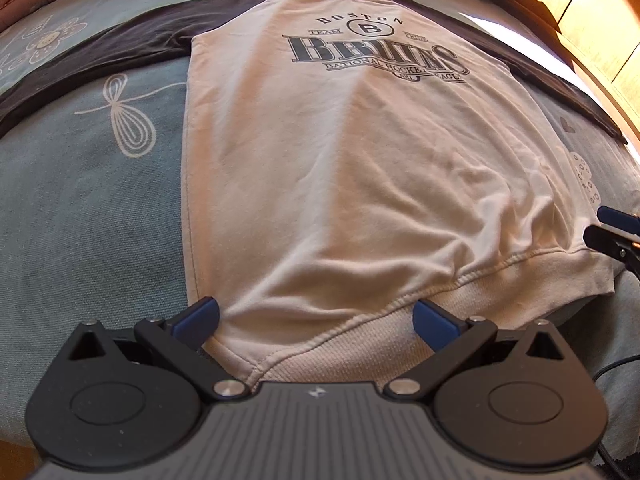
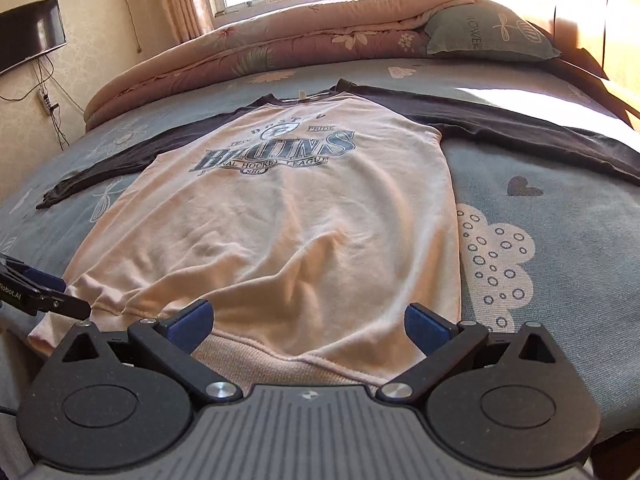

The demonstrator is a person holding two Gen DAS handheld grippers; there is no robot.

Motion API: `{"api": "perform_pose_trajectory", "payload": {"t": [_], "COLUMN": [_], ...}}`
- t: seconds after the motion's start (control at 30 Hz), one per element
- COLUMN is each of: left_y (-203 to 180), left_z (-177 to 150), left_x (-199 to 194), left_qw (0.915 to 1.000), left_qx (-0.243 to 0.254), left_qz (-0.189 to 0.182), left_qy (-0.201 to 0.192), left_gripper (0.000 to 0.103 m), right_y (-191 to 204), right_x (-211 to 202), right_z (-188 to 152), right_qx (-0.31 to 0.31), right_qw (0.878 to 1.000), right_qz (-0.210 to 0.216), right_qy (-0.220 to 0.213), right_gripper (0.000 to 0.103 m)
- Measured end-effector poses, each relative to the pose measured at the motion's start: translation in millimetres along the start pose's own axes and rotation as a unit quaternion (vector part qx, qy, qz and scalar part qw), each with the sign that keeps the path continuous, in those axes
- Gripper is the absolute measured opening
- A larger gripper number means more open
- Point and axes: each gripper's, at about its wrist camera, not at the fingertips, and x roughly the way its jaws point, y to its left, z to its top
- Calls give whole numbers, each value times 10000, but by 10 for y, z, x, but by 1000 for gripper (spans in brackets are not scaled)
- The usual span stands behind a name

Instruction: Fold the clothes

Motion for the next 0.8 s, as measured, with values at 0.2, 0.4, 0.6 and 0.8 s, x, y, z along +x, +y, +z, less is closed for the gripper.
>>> {"api": "perform_pose_trajectory", "payload": {"t": [0.2,0.4,0.6,0.8], "left_y": [130,89,243,406], "left_z": [86,494,678,814], "left_x": [-174,-187,199,139], "left_qw": [9993,9962,9972,9965], "left_qx": [-306,-36,-493,-643], "left_qz": [-152,-625,-385,-366], "left_qy": [-170,-603,-400,-398], "left_gripper": [102,102,102,102], "right_y": [-59,-47,15,69], "right_x": [232,196,198,187], "right_z": [-56,-118,-151,-224], "right_qx": [258,195,-117,-435], "right_qw": [9992,9995,9994,9985], "right_qz": [49,20,-110,-216], "right_qy": [291,259,313,247], "right_gripper": [103,103,103,103]}}
